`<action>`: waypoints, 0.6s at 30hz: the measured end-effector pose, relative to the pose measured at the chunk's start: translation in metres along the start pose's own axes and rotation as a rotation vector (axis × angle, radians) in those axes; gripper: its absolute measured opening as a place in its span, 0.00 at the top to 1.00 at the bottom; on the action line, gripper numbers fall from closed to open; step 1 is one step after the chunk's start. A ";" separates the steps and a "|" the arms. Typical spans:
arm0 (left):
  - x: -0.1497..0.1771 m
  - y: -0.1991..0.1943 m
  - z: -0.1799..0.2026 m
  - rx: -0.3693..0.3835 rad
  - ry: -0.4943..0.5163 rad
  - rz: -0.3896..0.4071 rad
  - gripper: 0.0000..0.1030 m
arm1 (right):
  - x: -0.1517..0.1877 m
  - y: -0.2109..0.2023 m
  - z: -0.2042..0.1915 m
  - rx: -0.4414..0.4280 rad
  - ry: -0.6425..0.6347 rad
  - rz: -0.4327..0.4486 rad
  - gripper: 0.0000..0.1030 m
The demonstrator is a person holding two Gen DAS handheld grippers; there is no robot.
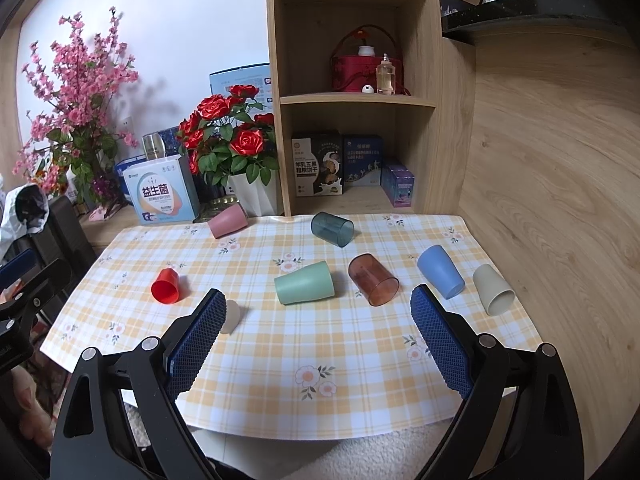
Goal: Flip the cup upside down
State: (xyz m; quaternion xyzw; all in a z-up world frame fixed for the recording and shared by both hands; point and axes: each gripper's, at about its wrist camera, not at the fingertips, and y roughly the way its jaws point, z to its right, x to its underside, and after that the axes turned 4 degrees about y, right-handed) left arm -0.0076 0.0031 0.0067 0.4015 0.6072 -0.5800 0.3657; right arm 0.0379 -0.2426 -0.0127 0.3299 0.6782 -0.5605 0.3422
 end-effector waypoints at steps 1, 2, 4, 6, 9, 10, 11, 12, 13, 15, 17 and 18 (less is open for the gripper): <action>0.001 0.000 0.000 0.000 0.000 -0.001 0.06 | 0.000 0.000 0.000 0.000 0.000 0.001 0.12; 0.000 0.000 0.000 0.001 0.000 0.000 0.06 | 0.000 0.000 0.000 0.000 0.001 0.001 0.12; 0.001 0.000 0.000 0.001 0.000 0.001 0.06 | 0.000 0.000 0.000 0.000 0.001 0.001 0.12; 0.000 0.000 0.000 0.001 0.000 -0.001 0.06 | 0.000 0.000 0.000 0.001 0.000 0.000 0.12; 0.000 0.000 0.000 0.001 0.000 -0.001 0.06 | 0.000 0.000 0.000 0.000 0.001 0.000 0.12; 0.000 0.000 0.000 0.004 -0.001 -0.002 0.06 | 0.000 0.000 0.000 0.000 0.001 0.000 0.12; 0.001 0.000 -0.001 0.006 -0.002 -0.003 0.06 | 0.000 0.000 0.000 0.000 0.001 -0.001 0.12; 0.001 0.001 -0.001 0.008 -0.004 -0.005 0.06 | 0.000 0.000 0.000 0.000 0.001 -0.001 0.12; 0.001 0.001 -0.001 0.009 -0.006 -0.007 0.06 | 0.000 0.001 0.000 -0.002 0.001 -0.003 0.12; 0.002 0.003 -0.002 0.011 -0.012 -0.014 0.06 | -0.001 0.001 0.001 -0.003 0.003 -0.006 0.12; 0.002 0.004 -0.004 0.009 -0.019 -0.021 0.06 | 0.000 0.002 0.002 -0.006 0.009 -0.002 0.12; 0.001 0.006 -0.006 0.008 -0.022 -0.025 0.06 | -0.002 0.003 0.005 -0.007 0.014 -0.001 0.12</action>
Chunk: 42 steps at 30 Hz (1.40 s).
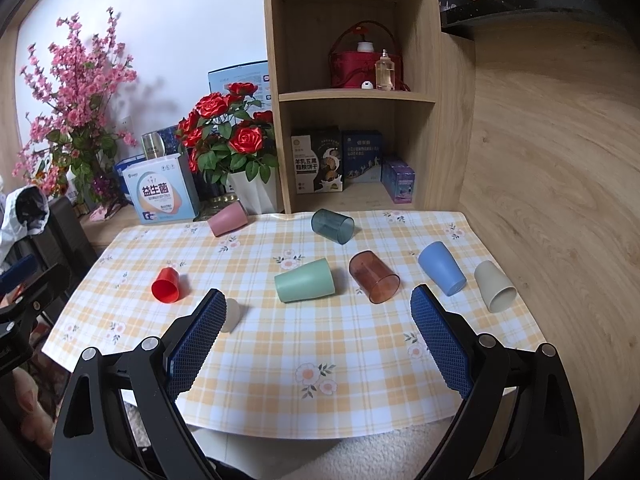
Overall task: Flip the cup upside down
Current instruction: 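Reach the left gripper to the pink cup and close on it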
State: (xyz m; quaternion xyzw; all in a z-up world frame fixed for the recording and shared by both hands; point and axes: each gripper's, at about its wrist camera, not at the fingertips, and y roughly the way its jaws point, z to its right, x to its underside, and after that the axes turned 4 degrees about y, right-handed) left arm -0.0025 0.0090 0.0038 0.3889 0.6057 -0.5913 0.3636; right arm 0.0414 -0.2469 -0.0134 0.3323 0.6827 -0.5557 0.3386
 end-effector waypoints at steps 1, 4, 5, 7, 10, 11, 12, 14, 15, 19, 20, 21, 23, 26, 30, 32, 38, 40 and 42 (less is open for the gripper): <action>-0.001 0.002 -0.003 -0.002 -0.006 -0.004 0.06 | -0.003 0.001 0.003 0.005 0.004 0.004 0.12; -0.005 0.012 -0.018 0.011 -0.035 -0.024 0.06 | -0.012 0.010 0.013 0.013 0.014 0.015 0.12; -0.006 0.016 -0.023 0.007 -0.041 -0.030 0.06 | -0.015 0.014 0.017 0.012 0.021 0.016 0.12; -0.008 0.027 -0.034 -0.003 -0.039 -0.045 0.06 | -0.023 0.024 0.026 0.020 0.032 0.021 0.12; -0.007 0.050 -0.049 -0.009 -0.029 -0.086 0.06 | -0.033 0.042 0.033 0.043 0.039 0.021 0.12; -0.007 0.056 -0.055 -0.002 -0.035 -0.097 0.06 | -0.035 0.048 0.035 0.048 0.040 0.018 0.12; -0.007 0.066 -0.062 0.008 -0.042 -0.110 0.06 | -0.036 0.057 0.037 0.054 0.047 0.010 0.12; -0.007 0.083 -0.071 0.028 -0.035 -0.135 0.06 | -0.039 0.073 0.041 0.059 0.057 -0.007 0.12; -0.009 0.093 -0.076 0.039 -0.028 -0.150 0.06 | -0.040 0.081 0.042 0.063 0.061 -0.017 0.12; -0.021 0.141 -0.094 0.087 0.041 -0.185 0.06 | -0.044 0.114 0.048 0.074 0.077 -0.065 0.12; -0.024 0.152 -0.096 0.094 0.061 -0.196 0.06 | -0.044 0.123 0.050 0.075 0.083 -0.076 0.12; -0.027 0.166 -0.099 0.111 0.080 -0.209 0.06 | -0.045 0.130 0.052 0.076 0.088 -0.087 0.12; -0.034 0.192 -0.103 0.150 0.114 -0.219 0.06 | -0.047 0.142 0.054 0.082 0.093 -0.098 0.12; -0.043 0.230 -0.099 0.169 0.228 -0.218 0.12 | -0.048 0.162 0.060 0.092 0.105 -0.119 0.12; -0.050 0.292 -0.087 0.195 0.382 -0.248 0.16 | -0.047 0.189 0.071 0.113 0.120 -0.160 0.12; -0.050 0.326 -0.085 0.213 0.415 -0.281 0.24 | -0.046 0.201 0.076 0.130 0.122 -0.180 0.12; -0.049 0.429 -0.093 0.230 0.476 -0.375 0.48 | -0.050 0.231 0.097 0.182 0.145 -0.229 0.12; -0.048 0.456 -0.097 0.221 0.493 -0.401 0.49 | -0.052 0.240 0.104 0.203 0.147 -0.238 0.12; -0.048 0.477 -0.102 0.229 0.490 -0.420 0.52 | -0.052 0.248 0.110 0.216 0.150 -0.248 0.12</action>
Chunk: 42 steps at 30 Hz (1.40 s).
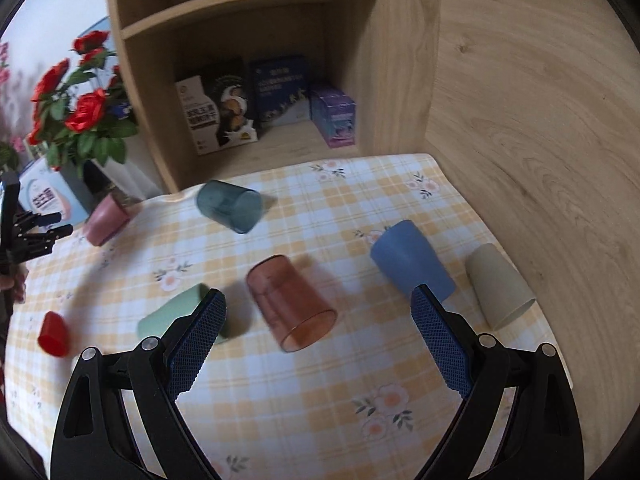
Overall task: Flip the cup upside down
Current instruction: 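Reach the left gripper to the pink cup and close on it, then lift the pink cup with the left gripper and release it near the right gripper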
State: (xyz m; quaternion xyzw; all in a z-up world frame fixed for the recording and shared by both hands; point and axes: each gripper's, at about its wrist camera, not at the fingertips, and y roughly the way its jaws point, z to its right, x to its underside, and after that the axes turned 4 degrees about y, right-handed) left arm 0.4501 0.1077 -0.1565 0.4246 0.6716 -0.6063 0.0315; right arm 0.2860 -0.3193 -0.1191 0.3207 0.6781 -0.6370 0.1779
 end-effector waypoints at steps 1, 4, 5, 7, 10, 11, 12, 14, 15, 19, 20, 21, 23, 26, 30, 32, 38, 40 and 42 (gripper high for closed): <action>-0.002 0.010 -0.007 0.019 -0.011 -0.003 0.52 | -0.002 0.005 0.002 0.009 0.003 -0.006 0.12; -0.006 0.032 -0.021 0.054 -0.047 -0.012 0.52 | -0.007 0.018 0.001 0.021 0.008 -0.021 0.12; -0.007 0.041 -0.026 0.060 -0.059 -0.015 0.52 | -0.008 0.022 0.001 0.027 0.007 -0.028 0.12; -0.008 0.055 -0.035 0.083 -0.082 -0.025 0.52 | -0.011 0.029 -0.001 0.032 0.002 -0.035 0.12; -0.010 0.064 -0.041 0.098 -0.089 -0.020 0.44 | -0.012 0.034 -0.003 0.040 -0.006 -0.042 0.12; -0.011 0.067 -0.043 0.100 -0.095 -0.017 0.37 | -0.012 0.035 -0.003 0.042 -0.006 -0.044 0.12; -0.012 0.070 -0.045 0.102 -0.104 -0.015 0.30 | -0.013 0.037 -0.003 0.044 -0.006 -0.048 0.12; -0.014 0.075 -0.047 0.097 -0.115 -0.020 0.24 | -0.013 0.041 -0.004 0.045 -0.006 -0.055 0.12; -0.015 0.079 -0.047 0.105 -0.126 -0.023 0.23 | -0.013 0.044 -0.005 0.046 -0.006 -0.061 0.12; -0.015 0.094 -0.047 0.130 -0.138 -0.049 0.22 | -0.010 0.050 -0.006 0.046 -0.008 -0.081 0.12; -0.015 0.097 -0.046 0.127 -0.139 -0.055 0.22 | -0.010 0.051 -0.007 0.048 -0.008 -0.084 0.12; -0.014 0.101 -0.046 0.118 -0.141 -0.062 0.22 | -0.009 0.052 -0.006 0.048 -0.008 -0.088 0.12; -0.014 0.107 -0.046 0.105 -0.151 -0.072 0.22 | -0.008 0.053 -0.005 0.051 -0.006 -0.095 0.12; -0.014 0.115 -0.045 0.070 -0.152 -0.106 0.27 | -0.007 0.055 -0.004 0.051 0.002 -0.107 0.12; -0.013 0.110 -0.040 0.074 -0.120 -0.114 0.40 | -0.005 0.053 -0.004 0.040 0.009 -0.107 0.12; -0.010 0.105 -0.038 0.073 -0.121 -0.130 0.43 | -0.004 0.050 -0.004 0.032 0.012 -0.102 0.12; 0.011 0.081 -0.022 0.108 -0.122 -0.225 0.44 | -0.002 0.039 -0.003 -0.006 0.036 -0.082 0.12; 0.017 0.071 -0.006 0.133 -0.088 -0.261 0.43 | 0.000 0.035 -0.003 -0.012 0.037 -0.076 0.12; 0.021 0.064 0.008 0.149 -0.071 -0.289 0.43 | 0.001 0.033 -0.002 -0.017 0.043 -0.078 0.12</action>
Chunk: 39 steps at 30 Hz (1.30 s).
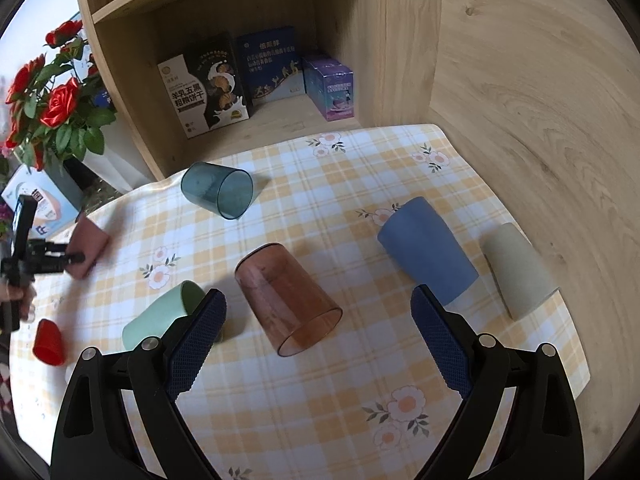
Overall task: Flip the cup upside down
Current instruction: 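Lift the pink cup with the left gripper and release it near the right gripper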
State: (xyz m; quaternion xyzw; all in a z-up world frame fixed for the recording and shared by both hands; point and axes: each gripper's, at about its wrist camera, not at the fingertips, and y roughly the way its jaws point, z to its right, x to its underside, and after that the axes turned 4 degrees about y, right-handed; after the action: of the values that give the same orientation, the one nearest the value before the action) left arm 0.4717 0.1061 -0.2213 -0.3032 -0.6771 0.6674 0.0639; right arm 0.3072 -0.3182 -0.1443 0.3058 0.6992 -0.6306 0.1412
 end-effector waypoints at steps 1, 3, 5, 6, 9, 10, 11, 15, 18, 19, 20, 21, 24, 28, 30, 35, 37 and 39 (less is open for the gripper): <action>0.002 -0.002 0.007 0.021 0.009 -0.009 0.43 | 0.001 -0.001 0.001 -0.003 0.004 -0.001 0.12; 0.003 -0.003 0.015 0.041 0.024 -0.004 0.38 | 0.002 -0.002 0.003 -0.005 0.010 -0.003 0.12; 0.001 -0.001 0.021 0.012 0.045 -0.003 0.26 | 0.002 -0.004 0.004 -0.012 0.017 -0.004 0.12; -0.001 0.001 0.024 0.000 0.056 -0.004 0.23 | 0.003 -0.005 0.004 -0.013 0.019 -0.004 0.12; -0.008 0.011 0.028 -0.005 0.050 -0.018 0.23 | 0.004 -0.006 0.004 -0.016 0.019 -0.006 0.12; -0.010 0.016 0.028 -0.004 0.039 -0.030 0.23 | 0.005 -0.006 0.005 -0.015 0.021 -0.009 0.12; -0.011 0.019 0.029 -0.006 0.036 -0.038 0.23 | 0.006 -0.006 0.006 -0.015 0.025 -0.010 0.12; -0.012 0.026 0.032 -0.003 0.013 -0.046 0.37 | 0.009 -0.003 0.012 -0.014 0.048 -0.026 0.12; -0.012 0.017 0.034 -0.018 -0.010 -0.029 0.38 | 0.010 -0.004 0.014 -0.021 0.062 -0.027 0.12; -0.011 0.011 0.033 -0.022 -0.028 -0.023 0.38 | 0.010 -0.005 0.015 -0.024 0.063 -0.025 0.12; -0.011 0.006 0.032 -0.019 -0.047 -0.017 0.38 | 0.010 -0.005 0.015 -0.030 0.067 -0.023 0.12; -0.009 -0.003 0.030 -0.010 -0.074 -0.003 0.38 | 0.011 -0.006 0.014 -0.037 0.070 -0.022 0.12; -0.005 -0.030 0.033 0.008 -0.110 0.043 0.38 | 0.013 -0.009 0.011 -0.058 0.069 -0.022 0.12; 0.010 -0.069 0.050 0.029 -0.140 0.105 0.38 | 0.017 -0.019 0.006 -0.086 0.065 -0.011 0.12; 0.020 -0.088 0.064 0.036 -0.136 0.128 0.38 | 0.020 -0.027 0.004 -0.104 0.065 -0.001 0.12; 0.048 -0.129 0.103 0.074 -0.124 0.158 0.38 | 0.029 -0.047 0.007 -0.132 0.070 0.021 0.12; 0.060 -0.147 0.130 0.103 -0.107 0.168 0.38 | 0.033 -0.054 0.010 -0.140 0.077 0.028 0.12; 0.071 -0.156 0.155 0.132 -0.086 0.172 0.38 | 0.038 -0.060 0.015 -0.147 0.084 0.035 0.12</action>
State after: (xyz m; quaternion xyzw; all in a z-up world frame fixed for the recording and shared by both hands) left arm 0.2875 0.0188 -0.1126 -0.3262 -0.6054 0.7260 -0.0029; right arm 0.2384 -0.3246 -0.1215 0.3330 0.7435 -0.5616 0.1449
